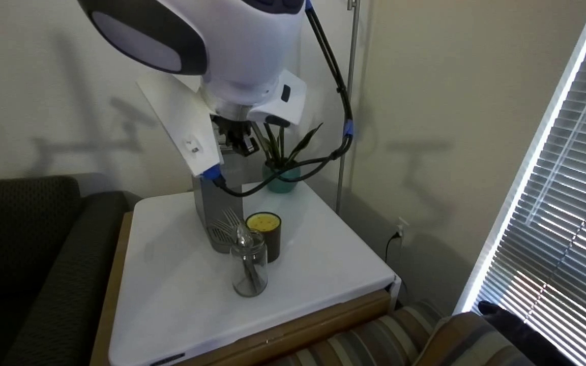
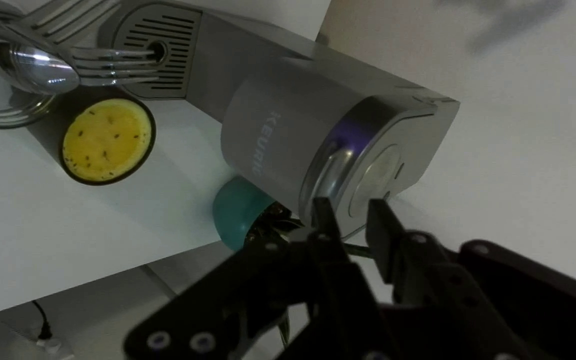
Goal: Open the water reservoir lid on the Keurig machine
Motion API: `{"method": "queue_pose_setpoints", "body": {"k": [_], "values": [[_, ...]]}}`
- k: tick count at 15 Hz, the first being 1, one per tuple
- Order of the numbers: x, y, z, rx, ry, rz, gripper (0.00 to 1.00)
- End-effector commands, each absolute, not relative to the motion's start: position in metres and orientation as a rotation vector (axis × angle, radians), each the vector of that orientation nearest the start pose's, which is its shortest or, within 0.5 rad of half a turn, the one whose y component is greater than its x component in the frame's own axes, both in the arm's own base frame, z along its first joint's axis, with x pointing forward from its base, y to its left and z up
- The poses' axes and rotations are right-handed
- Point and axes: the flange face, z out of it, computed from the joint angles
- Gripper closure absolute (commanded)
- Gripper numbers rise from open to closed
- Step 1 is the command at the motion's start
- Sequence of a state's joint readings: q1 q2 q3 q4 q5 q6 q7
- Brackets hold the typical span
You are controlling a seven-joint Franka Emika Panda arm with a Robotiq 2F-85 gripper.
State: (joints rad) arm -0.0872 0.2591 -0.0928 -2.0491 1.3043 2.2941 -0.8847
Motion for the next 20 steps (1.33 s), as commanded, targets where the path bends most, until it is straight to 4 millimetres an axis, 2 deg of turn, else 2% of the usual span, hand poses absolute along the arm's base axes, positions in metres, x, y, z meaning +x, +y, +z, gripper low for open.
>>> {"method": "queue_pose_setpoints", "body": {"k": [1, 8, 20], "values": [[0.616, -0.079, 0.311, -2.344, 0.294, -0.55, 1.0], [0.641, -0.077, 0.291, -2.393, 0.323, -0.479, 1.0], [0.675, -0.063, 0.289, -2.359, 0.331, -0.472, 1.0]]}}
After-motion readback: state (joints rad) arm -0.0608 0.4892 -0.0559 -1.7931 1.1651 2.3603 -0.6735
